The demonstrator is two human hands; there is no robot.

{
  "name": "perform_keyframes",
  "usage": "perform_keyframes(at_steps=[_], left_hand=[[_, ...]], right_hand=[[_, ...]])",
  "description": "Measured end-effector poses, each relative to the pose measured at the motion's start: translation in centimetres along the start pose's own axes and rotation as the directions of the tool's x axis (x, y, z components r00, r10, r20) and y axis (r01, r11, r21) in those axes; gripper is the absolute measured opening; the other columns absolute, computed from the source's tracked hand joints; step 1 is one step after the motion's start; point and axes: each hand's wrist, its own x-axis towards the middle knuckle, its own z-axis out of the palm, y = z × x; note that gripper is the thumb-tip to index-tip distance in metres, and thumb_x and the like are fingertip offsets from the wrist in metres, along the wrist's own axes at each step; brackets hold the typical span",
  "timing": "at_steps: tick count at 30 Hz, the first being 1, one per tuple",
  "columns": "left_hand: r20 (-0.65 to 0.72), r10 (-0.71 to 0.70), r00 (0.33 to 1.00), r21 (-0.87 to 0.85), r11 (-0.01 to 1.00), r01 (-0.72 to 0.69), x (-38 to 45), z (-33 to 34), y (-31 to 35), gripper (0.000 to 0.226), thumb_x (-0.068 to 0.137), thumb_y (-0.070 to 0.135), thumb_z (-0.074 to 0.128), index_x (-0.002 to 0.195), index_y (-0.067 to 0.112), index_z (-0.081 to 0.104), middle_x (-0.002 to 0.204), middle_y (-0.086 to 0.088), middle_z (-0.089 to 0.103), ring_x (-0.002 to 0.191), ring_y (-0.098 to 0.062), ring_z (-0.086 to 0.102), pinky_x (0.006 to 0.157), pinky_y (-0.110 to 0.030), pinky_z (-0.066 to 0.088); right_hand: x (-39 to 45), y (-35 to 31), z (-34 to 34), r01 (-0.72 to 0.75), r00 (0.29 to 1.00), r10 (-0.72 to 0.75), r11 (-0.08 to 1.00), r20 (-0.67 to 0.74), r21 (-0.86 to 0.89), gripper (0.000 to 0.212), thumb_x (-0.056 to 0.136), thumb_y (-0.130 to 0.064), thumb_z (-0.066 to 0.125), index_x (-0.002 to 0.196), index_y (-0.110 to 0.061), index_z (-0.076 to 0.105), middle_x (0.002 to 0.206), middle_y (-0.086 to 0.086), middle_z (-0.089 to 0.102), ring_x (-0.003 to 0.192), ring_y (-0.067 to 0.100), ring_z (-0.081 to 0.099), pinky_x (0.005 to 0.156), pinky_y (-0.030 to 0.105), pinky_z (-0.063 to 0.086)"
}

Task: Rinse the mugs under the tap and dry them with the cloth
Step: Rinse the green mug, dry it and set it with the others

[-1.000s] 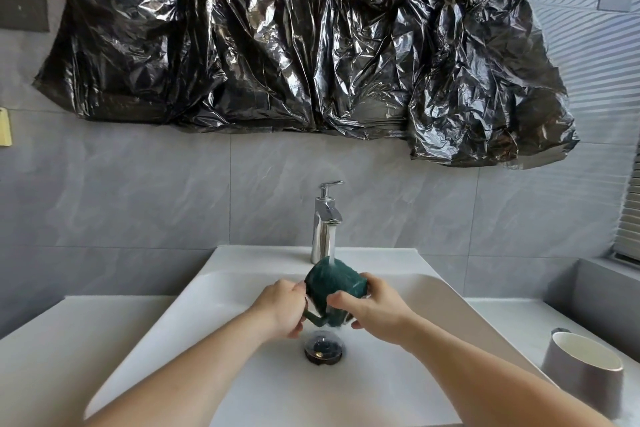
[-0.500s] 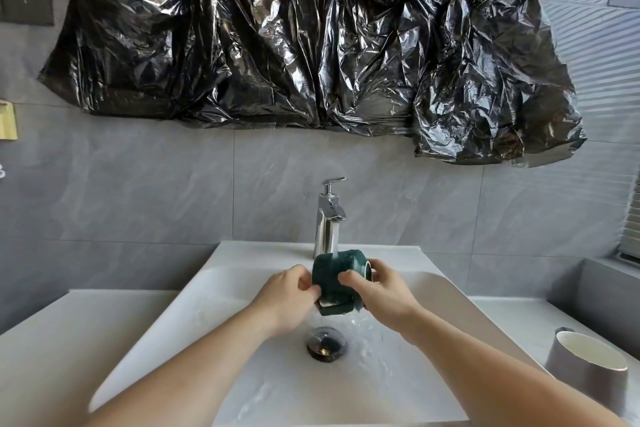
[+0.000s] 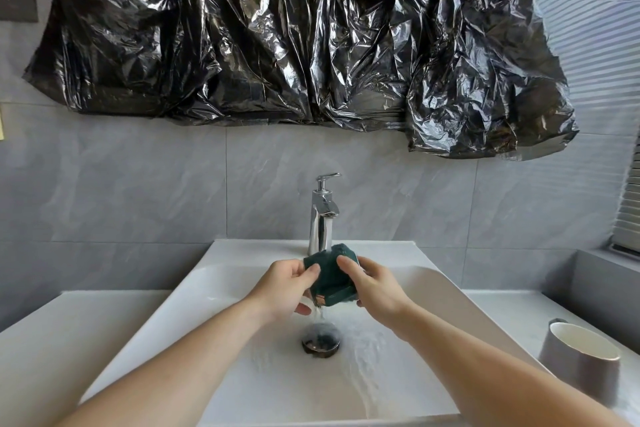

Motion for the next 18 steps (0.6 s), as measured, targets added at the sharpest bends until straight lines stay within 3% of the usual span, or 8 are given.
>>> perform_keyframes(at_steps=[5, 8, 10, 13, 15, 18], left_hand=[[-0.054, 0.017, 0.998, -0.077, 0.997, -0.021, 0.19, -0.17, 0.11, 0.023, 0.109, 0.019, 0.051, 0.114, 0.006, 0.069, 0.104, -0.017, 0.076, 0.078, -0.020, 0.071, 0.057, -0.023, 0.056], [-0.113, 0.021, 0.993, -0.078, 0.997, -0.030, 0.36, -0.28, -0.09, 0.025, 0.108, 0.020, 0.052, 0.109, 0.004, 0.072, 0.101, -0.020, 0.076, 0.074, -0.021, 0.070, 0.056, -0.023, 0.055], [-0.145, 0.016, 0.989, -0.102, 0.994, -0.031, 0.40, -0.14, -0.27, 0.025, 0.108, 0.019, 0.053, 0.104, 0.005, 0.073, 0.099, -0.017, 0.077, 0.081, -0.027, 0.074, 0.067, -0.032, 0.061], [-0.180, 0.012, 0.984, -0.111, 0.993, -0.033, 0.56, 0.07, -0.51, 0.025, 0.108, 0.018, 0.053, 0.101, 0.005, 0.074, 0.099, -0.019, 0.078, 0.097, -0.039, 0.074, 0.089, -0.052, 0.062], [-0.177, 0.017, 0.984, -0.110, 0.993, -0.037, 0.60, 0.02, -0.55, 0.024, 0.108, 0.017, 0.053, 0.101, 0.007, 0.074, 0.098, -0.018, 0.079, 0.097, -0.039, 0.075, 0.090, -0.054, 0.061], [-0.134, 0.023, 0.991, -0.110, 0.993, -0.038, 0.46, 0.04, -0.61, 0.021, 0.108, 0.012, 0.053, 0.106, 0.009, 0.073, 0.100, -0.013, 0.080, 0.097, -0.033, 0.077, 0.093, -0.053, 0.060]], right_hand=[[-0.13, 0.21, 0.21, -0.072, 0.993, 0.074, 0.997, 0.096, -0.029, 0.047, 0.099, -0.065, 0.051, 0.122, -0.029, 0.070, 0.102, -0.006, 0.081, 0.090, 0.012, 0.074, 0.080, 0.027, 0.060], [-0.04, 0.23, 0.37, -0.100, 0.989, 0.098, 0.995, 0.113, 0.014, 0.054, 0.097, -0.069, 0.050, 0.126, -0.027, 0.069, 0.107, -0.003, 0.080, 0.098, 0.017, 0.076, 0.085, 0.031, 0.063], [0.08, 0.23, 0.42, -0.138, 0.983, 0.132, 0.989, 0.126, 0.046, 0.059, 0.097, -0.070, 0.048, 0.129, -0.024, 0.068, 0.112, 0.002, 0.079, 0.098, 0.021, 0.075, 0.089, 0.035, 0.064], [0.01, 0.13, 0.53, -0.222, 0.964, 0.218, 0.975, 0.151, 0.016, 0.076, 0.091, -0.080, 0.043, 0.135, -0.021, 0.064, 0.126, 0.005, 0.071, 0.090, 0.021, 0.077, 0.080, 0.033, 0.065], [-0.14, 0.12, 0.71, -0.277, 0.944, 0.277, 0.961, 0.178, -0.023, 0.087, 0.087, -0.088, 0.038, 0.138, -0.020, 0.061, 0.134, 0.006, 0.063, 0.086, 0.022, 0.080, 0.071, 0.029, 0.063], [-0.22, 0.16, 0.81, -0.279, 0.940, 0.284, 0.959, 0.188, -0.050, 0.088, 0.087, -0.088, 0.039, 0.135, -0.018, 0.062, 0.131, 0.006, 0.063, 0.081, 0.020, 0.079, 0.071, 0.027, 0.062]])
